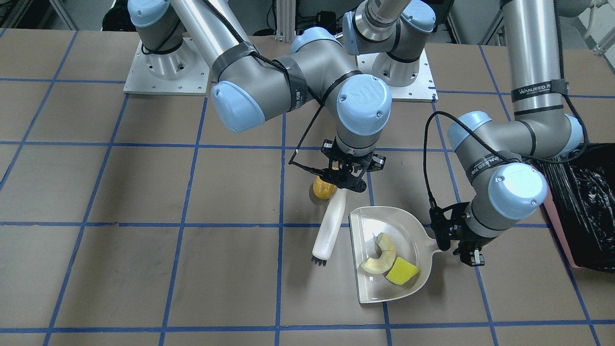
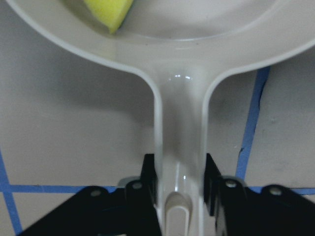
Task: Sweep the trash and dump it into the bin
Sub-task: 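Sweep the sponge and curled piece into the dustpan with the right gripper's brush, then sweep the yellow-orange potato into the dustpan with the brush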
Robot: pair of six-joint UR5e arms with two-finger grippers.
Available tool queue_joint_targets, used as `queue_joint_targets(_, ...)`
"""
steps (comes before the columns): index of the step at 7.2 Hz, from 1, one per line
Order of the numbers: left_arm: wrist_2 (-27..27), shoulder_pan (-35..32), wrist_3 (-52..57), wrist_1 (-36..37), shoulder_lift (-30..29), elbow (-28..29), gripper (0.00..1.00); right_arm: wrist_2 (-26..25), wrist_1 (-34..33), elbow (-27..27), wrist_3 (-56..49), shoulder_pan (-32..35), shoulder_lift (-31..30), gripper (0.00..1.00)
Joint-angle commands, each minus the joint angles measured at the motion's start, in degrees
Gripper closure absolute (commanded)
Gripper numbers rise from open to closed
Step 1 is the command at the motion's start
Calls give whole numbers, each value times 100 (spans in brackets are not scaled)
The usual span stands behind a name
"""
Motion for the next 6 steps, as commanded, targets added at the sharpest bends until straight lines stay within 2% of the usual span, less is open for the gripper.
queue_joint_targets(1, -54, 182, 49, -21, 429, -552, 100, -277, 326, 263, -540, -282, -470, 100)
queue_joint_targets(2, -1, 182, 31, -47, 640, -668, 100, -531, 291, 683, -960, -309, -759, 100)
queue_joint_targets(3, 43, 182, 31, -65, 877, -904, 100, -551, 212, 1218, -991, -345, -1084, 100)
queue_joint_targets(4, 365, 138, 31, 13, 1140, -1298, 100, -481, 212, 1736, -965, -310, -1400, 100)
queue_joint_targets(6, 412, 112, 66, 58, 1633, -1731, 100, -428, 107, 2529, -694, -257, -1876, 100)
